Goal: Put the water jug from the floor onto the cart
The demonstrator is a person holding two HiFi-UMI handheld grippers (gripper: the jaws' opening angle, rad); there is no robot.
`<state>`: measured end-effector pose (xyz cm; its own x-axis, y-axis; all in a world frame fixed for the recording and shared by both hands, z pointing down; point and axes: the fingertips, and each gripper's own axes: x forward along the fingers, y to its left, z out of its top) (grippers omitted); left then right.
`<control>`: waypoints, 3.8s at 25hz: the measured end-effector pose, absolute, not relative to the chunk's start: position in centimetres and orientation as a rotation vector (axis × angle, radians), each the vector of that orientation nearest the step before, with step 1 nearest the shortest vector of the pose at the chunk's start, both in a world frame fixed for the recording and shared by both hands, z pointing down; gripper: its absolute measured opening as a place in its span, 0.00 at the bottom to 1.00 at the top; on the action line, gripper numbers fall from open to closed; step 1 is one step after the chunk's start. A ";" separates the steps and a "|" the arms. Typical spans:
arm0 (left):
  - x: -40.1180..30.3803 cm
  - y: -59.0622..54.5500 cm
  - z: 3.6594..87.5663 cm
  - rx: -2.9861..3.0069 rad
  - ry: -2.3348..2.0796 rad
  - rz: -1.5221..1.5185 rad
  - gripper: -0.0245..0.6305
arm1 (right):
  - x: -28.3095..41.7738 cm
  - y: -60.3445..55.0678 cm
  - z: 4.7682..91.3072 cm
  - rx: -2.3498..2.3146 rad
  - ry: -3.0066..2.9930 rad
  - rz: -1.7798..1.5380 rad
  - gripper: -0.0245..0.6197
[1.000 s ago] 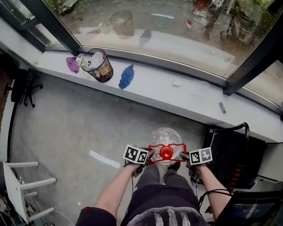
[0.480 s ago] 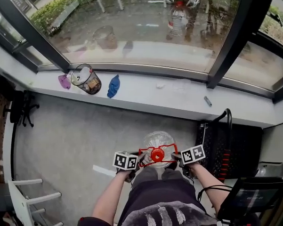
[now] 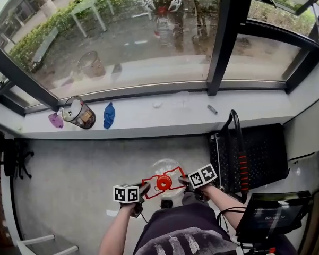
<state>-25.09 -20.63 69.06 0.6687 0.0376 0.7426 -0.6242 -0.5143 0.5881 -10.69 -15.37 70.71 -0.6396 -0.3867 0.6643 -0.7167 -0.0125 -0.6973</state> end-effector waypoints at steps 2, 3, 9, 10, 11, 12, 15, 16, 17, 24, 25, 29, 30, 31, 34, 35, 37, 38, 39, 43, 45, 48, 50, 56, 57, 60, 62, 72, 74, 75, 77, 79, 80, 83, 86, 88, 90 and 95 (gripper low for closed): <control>-25.6 -21.3 68.6 1.984 -0.419 0.886 0.11 | -11.4 -15.4 70.2 1.230 -1.982 1.701 0.11; -25.5 -21.5 68.4 2.005 -0.395 0.885 0.11 | -11.6 -15.2 69.8 1.272 -1.969 1.701 0.11; -26.3 -19.2 67.8 2.087 -0.287 0.856 0.11 | -12.9 -11.4 68.2 1.438 -1.897 1.677 0.11; -26.1 -18.7 67.6 2.104 -0.270 0.848 0.11 | -13.0 -10.6 68.0 1.471 -1.887 1.672 0.11; -25.9 -18.1 67.3 2.121 -0.252 0.844 0.11 | -13.0 -9.8 67.8 1.504 -1.878 1.670 0.11; -25.7 -17.6 67.1 2.134 -0.236 0.843 0.11 | -13.1 -9.0 67.5 1.537 -1.872 1.669 0.11; -25.1 -15.8 66.4 2.148 -0.160 0.847 0.11 | -13.3 -6.3 66.2 1.635 -1.857 1.680 0.11; -24.9 -15.2 65.9 2.152 -0.127 0.848 0.11 | -13.3 -5.4 65.6 1.665 -1.853 1.686 0.11; -24.5 -14.8 65.3 2.157 -0.097 0.844 0.11 | -13.3 -4.7 65.0 1.690 -1.852 1.693 0.11; -21.1 -11.8 62.0 2.228 -0.017 0.838 0.11 | -11.2 -0.8 63.4 1.798 -1.846 1.723 0.11; -20.9 -11.1 61.8 2.225 -0.018 0.840 0.11 | -11.0 0.0 63.6 1.805 -1.837 1.733 0.11; -19.7 -9.0 60.7 2.188 -0.093 0.771 0.11 | -10.3 2.7 63.5 1.807 -1.857 1.760 0.11; -19.3 -8.3 60.4 2.196 -0.109 0.764 0.11 | -10.0 3.3 63.4 1.802 -1.867 1.762 0.11; -19.0 -7.6 60.1 2.211 -0.120 0.773 0.11 | -9.6 4.0 63.3 1.791 -1.880 1.767 0.11; -18.3 -5.3 59.0 2.254 -0.141 0.807 0.11 | -8.9 6.1 62.9 1.743 -1.942 1.805 0.11; -18.2 -4.7 58.6 2.259 -0.157 0.806 0.11 | -8.8 6.6 62.6 1.730 -1.972 1.820 0.11; -18.2 -4.0 57.9 2.261 -0.207 0.792 0.11 | -8.7 7.3 61.7 1.702 -2.037 1.828 0.11; -18.2 -3.6 57.7 2.260 -0.234 0.784 0.11 | -8.6 7.7 61.3 1.685 -2.064 1.821 0.11; -18.2 -3.0 57.5 2.258 -0.258 0.779 0.11 | -8.6 8.1 61.0 1.668 -2.086 1.812 0.11; -18.4 0.2 57.5 2.243 -0.295 0.788 0.11 | -8.2 10.7 60.9 1.615 -2.135 1.822 0.11; -18.4 2.0 58.0 2.228 -0.277 0.802 0.11 | -8.0 12.3 61.2 1.613 -2.137 1.862 0.11; -18.2 3.7 58.1 2.211 -0.234 0.801 0.11 | -8.0 14.0 61.0 1.645 -2.162 1.994 0.11; -18.0 4.1 57.8 2.207 -0.184 0.786 0.11 | -8.0 14.8 60.6 1.692 -2.172 2.074 0.11; -18.1 5.9 59.4 2.208 -0.032 0.789 0.11 | -9.3 17.6 61.8 1.879 -2.005 2.065 0.11; -18.1 5.8 59.4 2.207 -0.011 0.786 0.11 | -9.5 17.5 61.9 1.903 -1.976 2.064 0.11; -17.8 6.7 59.0 2.179 0.094 0.762 0.11 | -9.4 18.6 60.8 1.989 -1.894 2.056 0.11; -17.6 8.2 58.8 2.171 0.179 0.769 0.11 | -9.8 20.3 60.2 2.047 -1.855 2.048 0.11; -13.7 14.0 57.8 2.233 0.356 0.893 0.11 | -7.3 26.6 59.7 2.275 -1.757 2.030 0.11; -12.7 15.0 57.7 2.226 0.351 0.910 0.11 | -6.2 27.7 60.1 2.301 -1.750 2.044 0.11; -12.2 15.3 57.6 2.224 0.344 0.914 0.11 | -5.6 28.1 60.3 2.307 -1.754 2.052 0.11; -10.9 15.9 57.3 2.228 0.323 0.921 0.11 | -4.3 28.6 60.3 2.284 -1.784 2.054 0.11; -9.7 17.4 57.1 2.239 0.295 0.941 0.11 | -3.2 29.8 60.2 2.226 -1.829 2.058 0.11; -8.9 18.4 56.9 2.247 0.279 0.948 0.11 | -2.5 30.7 60.2 2.193 -1.855 2.063 0.11; -6.0 21.8 56.7 2.267 0.250 0.971 0.11 | 0.2 33.7 60.3 2.144 -1.923 2.080 0.11; -3.5 24.4 56.6 2.278 0.222 1.007 0.11 | 2.4 36.5 60.3 2.142 -1.968 2.089 0.11; -1.9 25.9 56.1 2.298 0.208 1.019 0.11 | 4.0 37.9 60.0 2.139 -2.010 2.083 0.11; -0.2 27.3 55.6 2.311 0.199 1.018 0.11 | 5.8 39.2 59.5 2.132 -2.058 2.083 0.11; 3.3 30.8 55.0 2.324 0.190 0.999 0.11 | 9.5 42.7 58.9 2.124 -2.112 2.069 0.11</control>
<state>3.26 30.76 54.97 0.7069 0.3492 0.6151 -0.0990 -0.8122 0.5749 9.45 42.69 58.86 -0.2389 -0.9076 0.3453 -0.3639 -0.2460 -0.8984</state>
